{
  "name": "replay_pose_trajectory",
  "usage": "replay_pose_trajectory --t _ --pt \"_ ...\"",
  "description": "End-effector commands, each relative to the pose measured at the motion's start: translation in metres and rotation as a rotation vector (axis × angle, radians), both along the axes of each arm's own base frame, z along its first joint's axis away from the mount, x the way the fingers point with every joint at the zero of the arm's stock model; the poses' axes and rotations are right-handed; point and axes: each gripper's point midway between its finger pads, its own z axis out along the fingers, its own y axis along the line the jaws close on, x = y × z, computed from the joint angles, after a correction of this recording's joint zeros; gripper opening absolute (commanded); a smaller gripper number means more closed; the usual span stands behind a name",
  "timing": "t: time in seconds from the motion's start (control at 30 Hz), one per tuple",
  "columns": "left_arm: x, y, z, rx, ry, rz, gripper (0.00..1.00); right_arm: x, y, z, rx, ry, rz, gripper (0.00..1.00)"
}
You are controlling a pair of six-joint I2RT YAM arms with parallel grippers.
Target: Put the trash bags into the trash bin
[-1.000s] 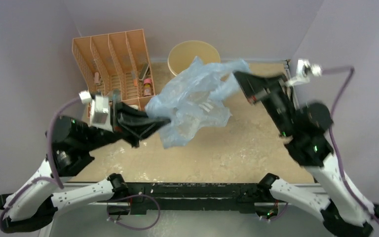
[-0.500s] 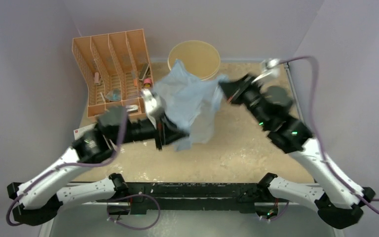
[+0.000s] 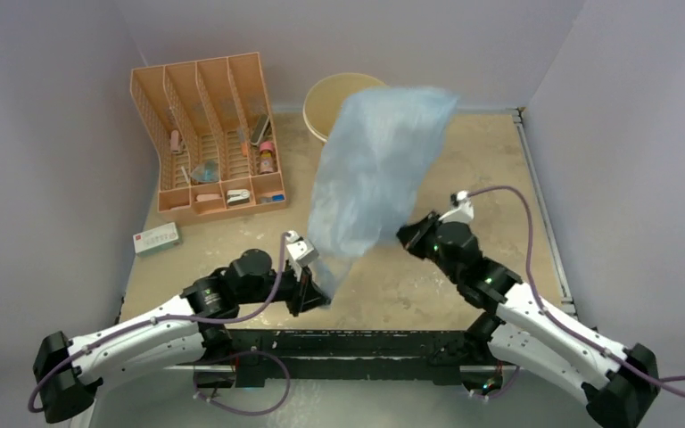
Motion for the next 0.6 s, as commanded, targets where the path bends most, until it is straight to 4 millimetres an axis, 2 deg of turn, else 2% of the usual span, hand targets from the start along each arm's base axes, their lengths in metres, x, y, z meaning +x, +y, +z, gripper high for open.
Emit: replay_pose_trajectory --t 0.0,0.03,0.1,0.2,0.23,0.3,0.33,0.4,0.57 --pt "0.011 -0.002 0.049 -0.103 -0.043 0.071 0.00 -0.003 -0.002 0.042 0.161 -0.040 -0.028 0.00" --pt "0.022 0.000 0.066 -0.094 -0.107 0.105 0.00 0.003 -0.009 0.067 0.140 -0.093 -0.062 0.00" --pt "0.042 0.001 0.118 -0.097 -0.234 0.170 0.00 0.012 -0.025 0.125 0.073 -0.193 -0.139 0.00" --pt "0.054 0.009 0.190 -0.134 -0.393 0.218 0.00 0.016 -0.059 0.204 0.001 -0.306 -0.281 0.00" --pt "0.055 0.013 0.209 -0.165 -0.440 0.233 0.00 0.013 -0.073 0.223 -0.001 -0.350 -0.329 0.00" --pt "0.057 0.022 0.229 -0.208 -0.515 0.267 0.00 0.007 -0.099 0.241 0.005 -0.428 -0.425 0.00" --pt "0.058 0.024 0.229 -0.216 -0.533 0.283 0.00 0.005 -0.108 0.239 0.000 -0.455 -0.468 0.00" --pt "0.063 0.025 0.212 -0.193 -0.517 0.303 0.00 0.006 -0.117 0.218 -0.017 -0.425 -0.511 0.00" --pt "0.048 0.013 0.135 -0.108 -0.287 0.232 0.00 0.008 -0.110 0.133 -0.012 -0.176 -0.514 0.00"
